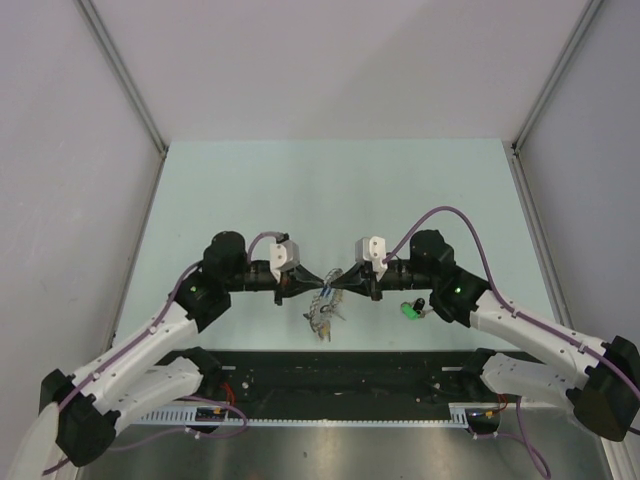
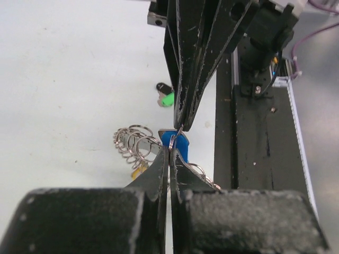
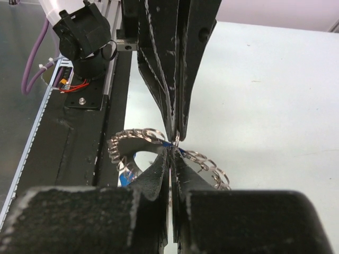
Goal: Put the keys on the keyring
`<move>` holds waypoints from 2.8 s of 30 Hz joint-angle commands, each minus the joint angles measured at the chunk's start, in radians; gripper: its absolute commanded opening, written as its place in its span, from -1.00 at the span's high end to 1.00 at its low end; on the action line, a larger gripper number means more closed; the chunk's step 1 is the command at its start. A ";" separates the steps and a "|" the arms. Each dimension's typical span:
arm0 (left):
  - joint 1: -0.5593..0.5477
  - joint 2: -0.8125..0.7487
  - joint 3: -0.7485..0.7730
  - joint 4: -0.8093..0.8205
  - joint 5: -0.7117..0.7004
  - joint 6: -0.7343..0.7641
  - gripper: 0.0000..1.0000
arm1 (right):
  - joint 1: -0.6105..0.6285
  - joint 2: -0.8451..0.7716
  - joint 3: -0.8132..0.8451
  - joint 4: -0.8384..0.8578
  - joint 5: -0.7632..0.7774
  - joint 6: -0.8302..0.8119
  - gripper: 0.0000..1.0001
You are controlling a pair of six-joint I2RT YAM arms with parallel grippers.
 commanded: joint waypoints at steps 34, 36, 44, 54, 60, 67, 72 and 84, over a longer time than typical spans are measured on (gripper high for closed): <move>-0.037 -0.193 -0.248 0.584 -0.361 -0.486 0.99 | 0.039 -0.011 -0.055 0.217 0.056 0.100 1.00; -0.037 -0.206 -0.246 0.548 -0.411 -0.469 0.99 | 0.039 -0.026 -0.054 0.214 0.065 0.103 1.00; -0.037 -0.200 -0.207 0.422 -0.474 -0.409 0.99 | 0.019 -0.016 -0.055 0.220 0.128 0.134 1.00; -0.035 -0.153 -0.108 0.325 -0.557 -0.317 1.00 | -0.015 -0.003 -0.054 0.248 0.168 0.206 0.18; -0.035 -0.124 -0.084 0.314 -0.569 -0.300 0.99 | -0.049 -0.031 -0.046 0.216 0.223 0.242 -0.17; -0.029 -0.088 -0.050 0.279 -0.600 -0.265 1.00 | -0.075 -0.078 -0.042 0.138 0.295 0.266 -0.41; -0.014 -0.048 -0.033 0.261 -0.649 -0.242 0.99 | -0.086 -0.101 -0.042 0.093 0.327 0.267 -0.48; 0.044 0.065 -0.113 0.333 -0.838 -0.342 0.99 | -0.092 -0.138 -0.042 -0.057 0.378 0.287 -0.50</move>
